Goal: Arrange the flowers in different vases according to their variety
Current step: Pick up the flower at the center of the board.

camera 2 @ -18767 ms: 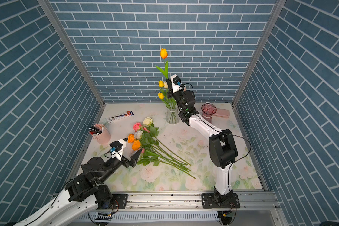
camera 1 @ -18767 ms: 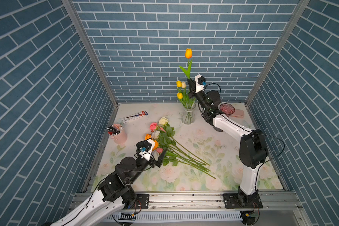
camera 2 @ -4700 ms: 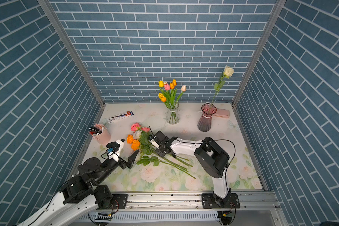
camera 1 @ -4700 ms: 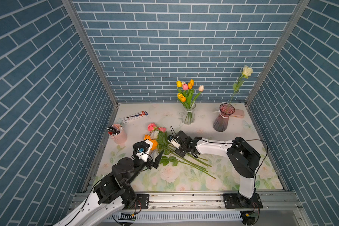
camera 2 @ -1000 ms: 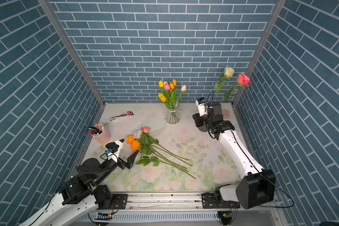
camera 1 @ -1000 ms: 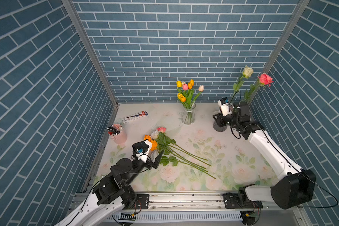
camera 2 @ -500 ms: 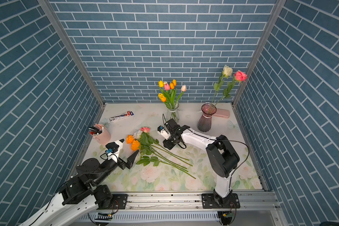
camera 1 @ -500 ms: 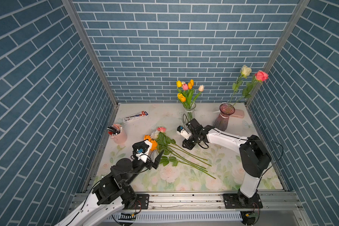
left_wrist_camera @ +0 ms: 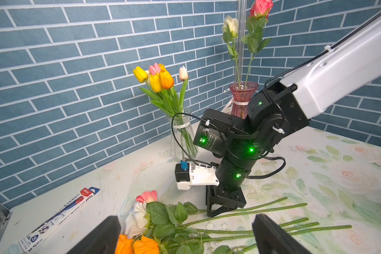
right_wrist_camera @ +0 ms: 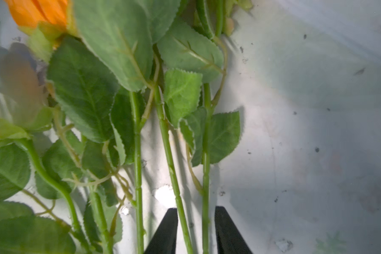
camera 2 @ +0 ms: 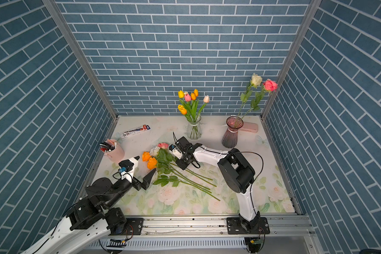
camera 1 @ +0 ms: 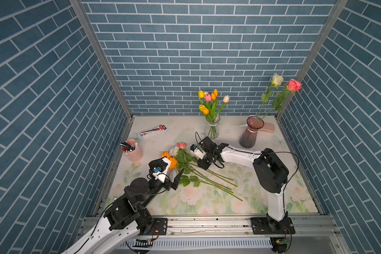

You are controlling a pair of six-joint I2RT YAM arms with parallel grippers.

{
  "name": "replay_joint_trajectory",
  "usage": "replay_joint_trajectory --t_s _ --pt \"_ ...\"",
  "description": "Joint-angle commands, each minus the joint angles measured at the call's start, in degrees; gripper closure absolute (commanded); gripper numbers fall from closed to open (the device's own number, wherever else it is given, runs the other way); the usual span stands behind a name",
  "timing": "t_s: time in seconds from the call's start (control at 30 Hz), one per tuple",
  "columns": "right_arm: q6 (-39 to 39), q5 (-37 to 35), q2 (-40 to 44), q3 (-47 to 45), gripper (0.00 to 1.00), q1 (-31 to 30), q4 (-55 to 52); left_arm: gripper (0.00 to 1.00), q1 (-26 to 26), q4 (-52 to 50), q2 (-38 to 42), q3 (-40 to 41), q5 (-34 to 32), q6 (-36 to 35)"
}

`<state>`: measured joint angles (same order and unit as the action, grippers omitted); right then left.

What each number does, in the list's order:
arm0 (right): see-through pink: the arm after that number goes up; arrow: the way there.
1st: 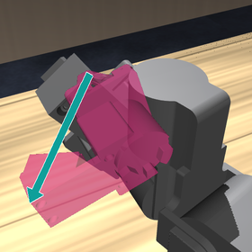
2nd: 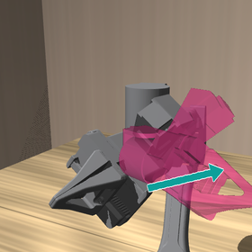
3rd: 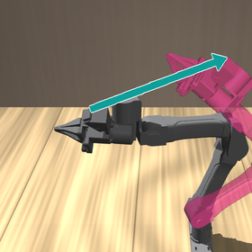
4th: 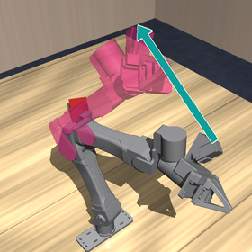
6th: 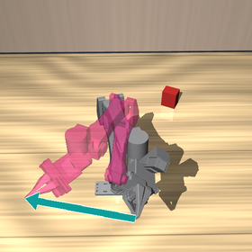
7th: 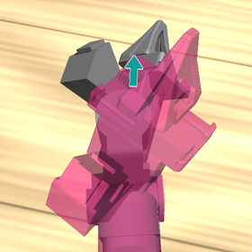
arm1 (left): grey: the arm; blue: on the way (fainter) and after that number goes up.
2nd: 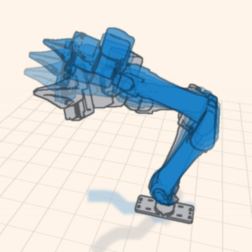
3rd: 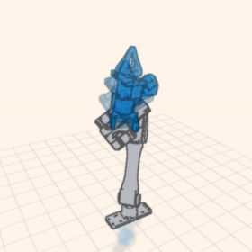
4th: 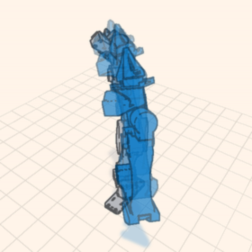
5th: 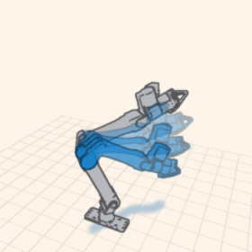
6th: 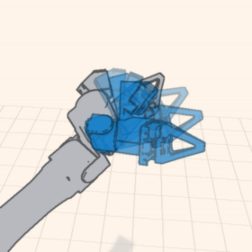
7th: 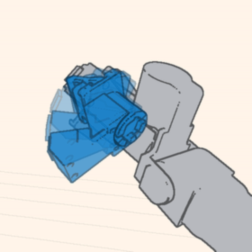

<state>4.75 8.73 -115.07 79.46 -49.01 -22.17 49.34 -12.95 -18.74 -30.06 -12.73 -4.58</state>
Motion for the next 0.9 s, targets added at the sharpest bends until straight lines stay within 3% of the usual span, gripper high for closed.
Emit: replay_joint_trajectory --t_s 0.0,0.5,0.57,0.63,0.87 --pt "-1.23 -2.13 -1.47 0.12 0.68 -0.11 1.49 0.0 -0.39 0.74 0.46 0.61 0.51 -0.52" --pt "-2.12 -2.58 -4.28 1.18 0.8 -0.47 2.67 0.0 -0.39 0.65 0.5 0.58 0.49 -0.64" --pt "-2.03 -2.73 -4.36 1.23 0.86 -0.65 2.45 0.0 -0.36 0.67 0.54 0.61 0.47 -0.61" --pt "-2.03 -3.32 -4.05 1.16 1.0 -0.77 2.23 0.0 -0.39 0.65 0.63 0.62 0.51 -0.53" --pt "-4.64 -8.52 3.33 -1.38 1.0 -0.82 4.98 0.0 -0.38 0.65 1.07 0.62 0.46 -0.54"
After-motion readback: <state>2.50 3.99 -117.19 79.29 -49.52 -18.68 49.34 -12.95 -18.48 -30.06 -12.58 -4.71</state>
